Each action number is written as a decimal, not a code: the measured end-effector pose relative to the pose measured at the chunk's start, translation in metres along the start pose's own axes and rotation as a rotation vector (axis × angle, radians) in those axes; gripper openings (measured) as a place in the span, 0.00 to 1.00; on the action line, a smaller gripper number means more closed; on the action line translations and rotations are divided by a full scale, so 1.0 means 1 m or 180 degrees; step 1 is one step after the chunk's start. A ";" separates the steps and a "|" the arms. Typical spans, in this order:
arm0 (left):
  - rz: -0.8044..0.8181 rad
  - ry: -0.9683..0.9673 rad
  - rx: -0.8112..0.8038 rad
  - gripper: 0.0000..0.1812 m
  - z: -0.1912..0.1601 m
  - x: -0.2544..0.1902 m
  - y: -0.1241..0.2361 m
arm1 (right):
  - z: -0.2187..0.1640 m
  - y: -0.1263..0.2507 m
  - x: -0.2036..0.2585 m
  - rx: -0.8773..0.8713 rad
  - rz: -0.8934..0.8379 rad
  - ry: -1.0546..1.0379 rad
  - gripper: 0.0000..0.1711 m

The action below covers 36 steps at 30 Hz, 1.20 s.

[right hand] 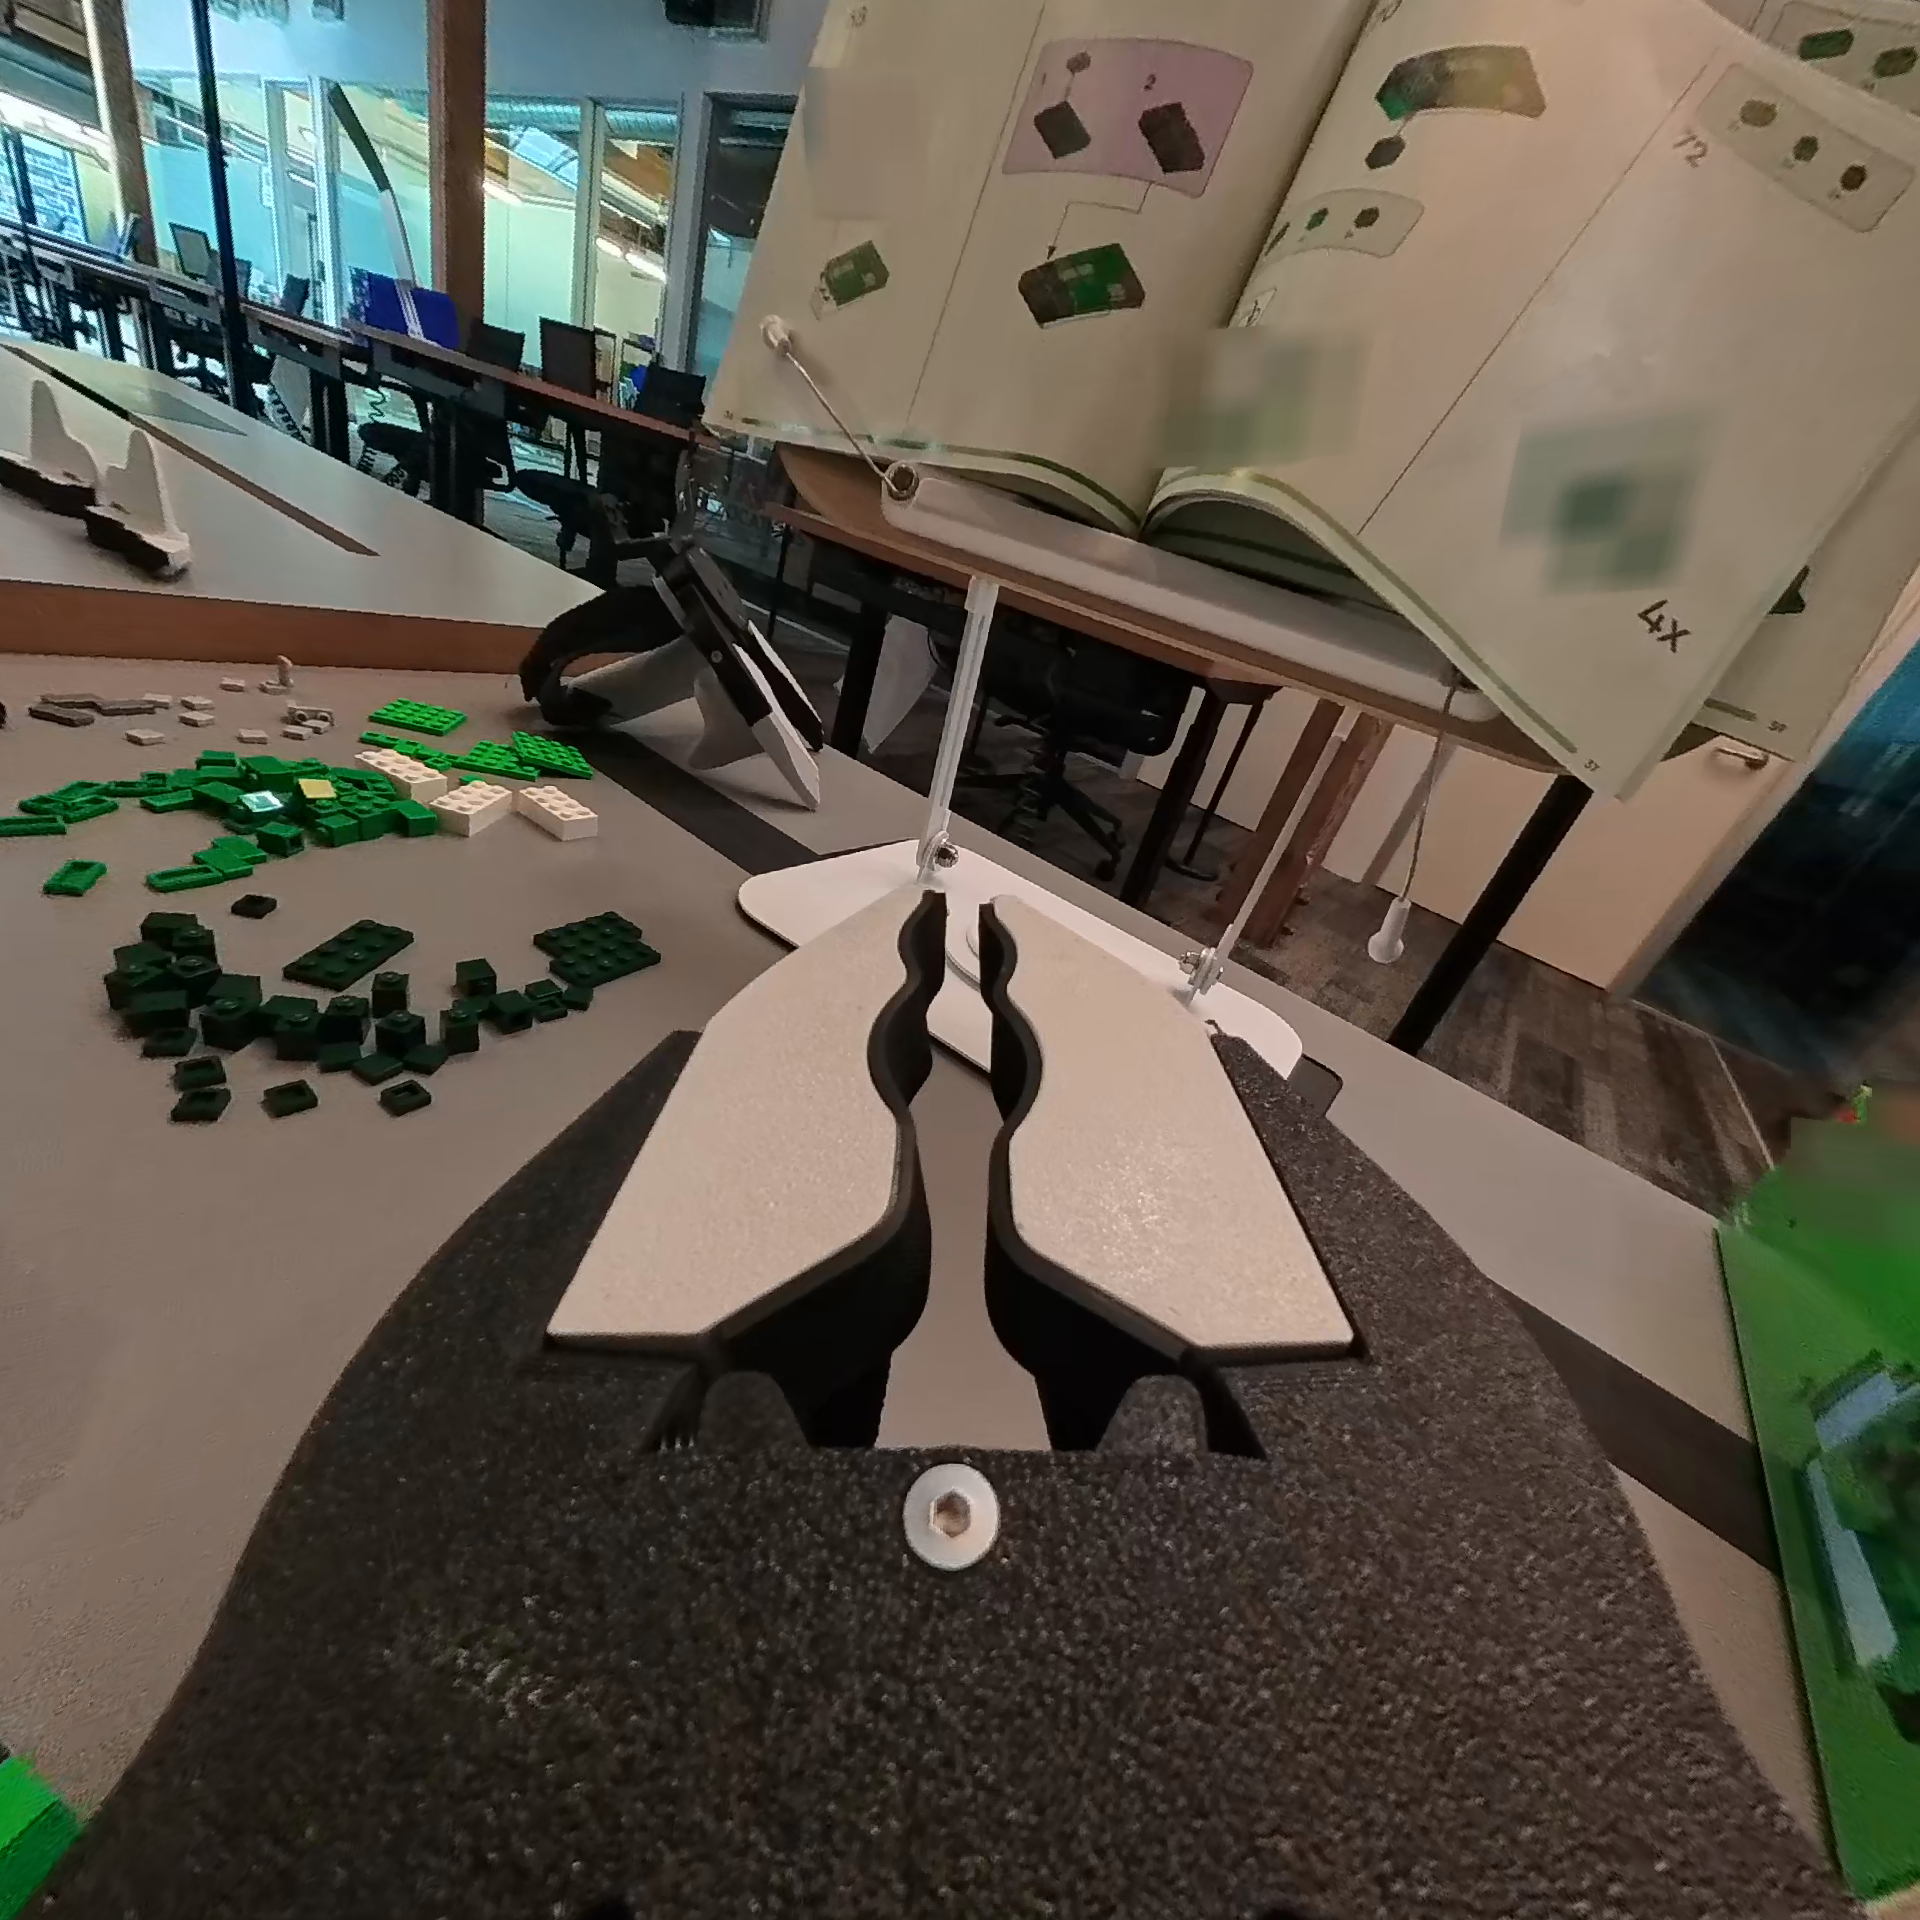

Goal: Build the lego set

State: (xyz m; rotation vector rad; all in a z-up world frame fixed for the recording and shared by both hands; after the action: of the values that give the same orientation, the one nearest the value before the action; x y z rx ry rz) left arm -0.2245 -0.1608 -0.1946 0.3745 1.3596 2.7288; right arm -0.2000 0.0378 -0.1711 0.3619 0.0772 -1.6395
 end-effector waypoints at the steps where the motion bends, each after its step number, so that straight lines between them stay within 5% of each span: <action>1: -0.0055 -0.0038 0.0031 0.04 0.002 -0.004 -0.004 | 0.000 0.000 0.000 -0.0002 0.0003 -0.0006 0.03; 26: -0.0698 0.0234 -0.0124 0.14 -0.008 -0.010 -0.003 | 0.000 -0.002 0.002 0.0024 0.0044 0.0041 0.03; 36: -0.0194 0.0735 -0.0487 0.11 -0.042 0.031 0.024 | 0.000 -0.002 0.001 0.0018 0.0052 0.0033 0.03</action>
State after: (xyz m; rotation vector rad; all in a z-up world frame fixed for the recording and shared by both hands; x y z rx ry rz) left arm -0.2632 -0.2024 -0.1940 0.0073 1.1724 2.8717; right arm -0.2015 0.0367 -0.1719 0.3745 0.0772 -1.6220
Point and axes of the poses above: each gripper's, where its closed fingertips meet, y back along the fingers, z out of its top, x = y × z across the jaws, the point moved 8 cm from there along y, back along the fingers, and after that the axes turned 15 degrees about x, right-handed, at the moved point
